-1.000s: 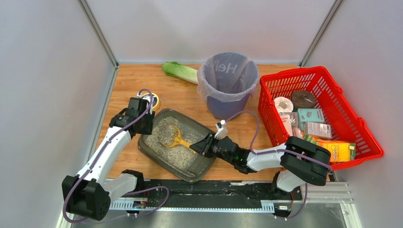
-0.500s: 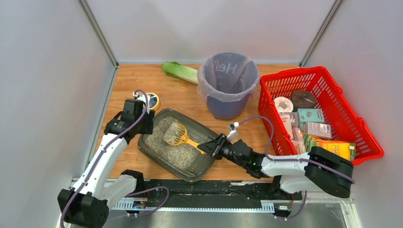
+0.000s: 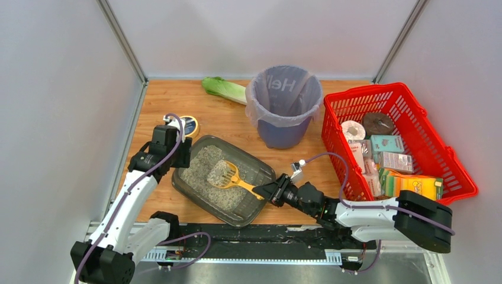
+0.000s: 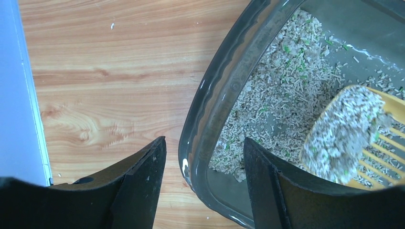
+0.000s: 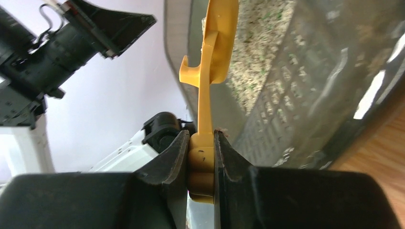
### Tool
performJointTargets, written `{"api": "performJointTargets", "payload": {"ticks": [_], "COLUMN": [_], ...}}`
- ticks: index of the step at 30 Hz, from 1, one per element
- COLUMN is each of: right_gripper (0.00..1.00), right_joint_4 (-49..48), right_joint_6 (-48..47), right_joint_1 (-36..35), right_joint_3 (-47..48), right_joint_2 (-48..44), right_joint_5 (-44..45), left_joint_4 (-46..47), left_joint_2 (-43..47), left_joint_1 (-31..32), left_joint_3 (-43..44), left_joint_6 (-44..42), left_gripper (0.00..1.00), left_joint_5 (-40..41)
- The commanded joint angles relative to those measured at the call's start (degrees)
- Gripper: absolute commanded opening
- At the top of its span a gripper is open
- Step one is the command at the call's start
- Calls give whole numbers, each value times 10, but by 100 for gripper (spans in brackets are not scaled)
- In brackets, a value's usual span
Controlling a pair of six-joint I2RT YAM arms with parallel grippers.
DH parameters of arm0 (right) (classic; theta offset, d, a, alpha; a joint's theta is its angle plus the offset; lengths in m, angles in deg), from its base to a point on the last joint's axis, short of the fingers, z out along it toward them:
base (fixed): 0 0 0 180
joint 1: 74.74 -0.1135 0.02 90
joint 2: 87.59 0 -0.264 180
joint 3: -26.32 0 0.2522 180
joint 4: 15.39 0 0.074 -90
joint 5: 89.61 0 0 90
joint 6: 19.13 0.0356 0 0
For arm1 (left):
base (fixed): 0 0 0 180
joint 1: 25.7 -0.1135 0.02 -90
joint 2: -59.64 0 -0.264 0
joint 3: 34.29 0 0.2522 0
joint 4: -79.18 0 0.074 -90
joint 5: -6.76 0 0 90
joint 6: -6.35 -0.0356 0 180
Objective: Clean the litter box
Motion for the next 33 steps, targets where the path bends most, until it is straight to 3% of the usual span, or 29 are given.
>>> {"api": "performJointTargets", "payload": {"ticks": [1, 4, 7, 10, 13, 16, 19, 22, 25, 28, 31, 33], "right_gripper": [0, 0, 0, 0, 0, 0, 0, 0, 0, 0, 0, 0], "right_joint_4": [-56, -31, -86, -33, -105, -75, -131, -68, -114, -79, -156, -132], "right_joint_6": [12, 2, 26, -8, 20, -9, 26, -16, 13, -15, 29, -16], "right_joint_1": [-17, -21, -21, -24, -21, -24, -20, -22, -20, -21, -9, -14], "right_joint_3": [-8, 5, -29, 16, -22, 17, -29, 22, -16, 15, -34, 13], "right_joint_2": [-51, -51, -55, -47, -50, -33, -45, -45, -58, -47, -47, -19], "right_joint_5": [50, 36, 58, 16, 50, 0, 44, -8, 34, -10, 31, -19], "left_joint_4": [13, 15, 15, 15, 13, 17, 15, 16, 16, 17, 16, 17], "left_joint_2": [6, 6, 5, 6, 9, 12, 10, 11, 9, 8, 6, 5], "left_joint_1": [1, 1, 1, 1, 1, 1, 1, 1, 1, 1, 1, 1], "left_joint_3": [4, 1, 3, 0, 1, -2, 1, -2, -1, -2, -1, -2], "left_joint_6": [2, 2, 2, 3, 4, 3, 3, 3, 3, 3, 2, 3], "left_gripper": [69, 70, 70, 70, 70, 70, 70, 70, 70, 70, 70, 70], "left_joint_5": [11, 8, 0, 0, -2, -2, -3, -3, -3, -3, -5, -5]}}
